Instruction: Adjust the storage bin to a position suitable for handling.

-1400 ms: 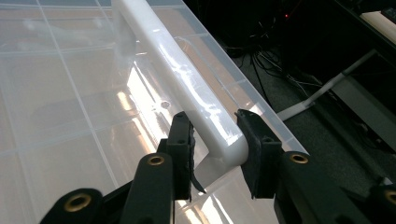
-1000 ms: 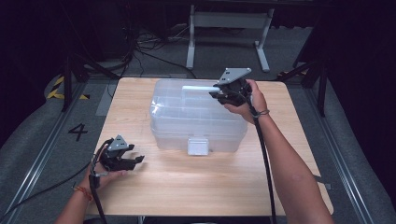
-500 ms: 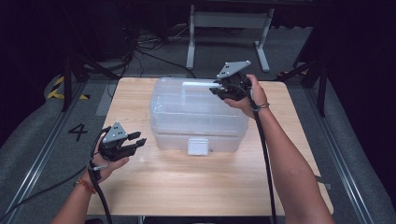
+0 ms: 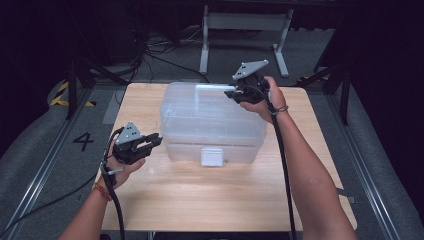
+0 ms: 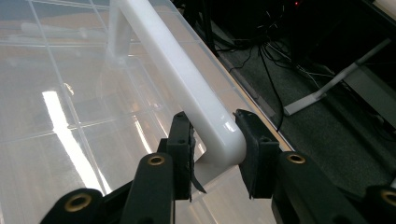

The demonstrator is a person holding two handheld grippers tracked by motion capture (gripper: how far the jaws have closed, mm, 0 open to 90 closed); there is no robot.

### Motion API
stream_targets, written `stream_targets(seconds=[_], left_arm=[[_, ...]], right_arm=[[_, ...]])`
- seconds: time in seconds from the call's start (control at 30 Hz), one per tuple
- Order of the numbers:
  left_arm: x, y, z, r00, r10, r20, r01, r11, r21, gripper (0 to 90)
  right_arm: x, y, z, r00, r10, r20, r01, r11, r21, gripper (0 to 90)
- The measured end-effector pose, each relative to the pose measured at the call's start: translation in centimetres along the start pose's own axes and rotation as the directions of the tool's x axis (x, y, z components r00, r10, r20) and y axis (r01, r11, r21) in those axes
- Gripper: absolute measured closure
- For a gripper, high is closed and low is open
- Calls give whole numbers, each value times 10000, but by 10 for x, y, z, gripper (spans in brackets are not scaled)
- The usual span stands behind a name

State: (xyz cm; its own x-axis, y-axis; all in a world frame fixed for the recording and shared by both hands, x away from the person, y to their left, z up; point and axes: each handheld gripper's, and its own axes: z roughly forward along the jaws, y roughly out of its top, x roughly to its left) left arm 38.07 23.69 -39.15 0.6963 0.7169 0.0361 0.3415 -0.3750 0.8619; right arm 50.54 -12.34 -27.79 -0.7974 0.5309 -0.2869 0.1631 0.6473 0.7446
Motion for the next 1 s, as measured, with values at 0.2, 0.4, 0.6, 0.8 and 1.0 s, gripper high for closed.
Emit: stream_targets(seconds=[0.2,0.4,0.6,0.8,1.0], left_arm=[[1,1,4,9995,6,-322,-7,10000,-30,850],[0,1,10,10000,40,-61,-41,9999,-116,885],[-2,0,16,9999,84,59,-83,9999,-122,897],[-2,-1,20,9999,79,64,-78,9999,-142,899],[-2,1,20,10000,60,29,-60,9997,-222,899]], right_arm=[[0,0,0,10000,21,-35,-21,10000,16,691],[1,0,1,9999,15,105,-16,10000,85,693],[1,-1,1,9999,88,113,-89,9999,54,691],[3,-3,-2,9998,142,161,-143,9999,39,694],[1,-15,-25,9981,277,546,-261,9992,-300,676]])
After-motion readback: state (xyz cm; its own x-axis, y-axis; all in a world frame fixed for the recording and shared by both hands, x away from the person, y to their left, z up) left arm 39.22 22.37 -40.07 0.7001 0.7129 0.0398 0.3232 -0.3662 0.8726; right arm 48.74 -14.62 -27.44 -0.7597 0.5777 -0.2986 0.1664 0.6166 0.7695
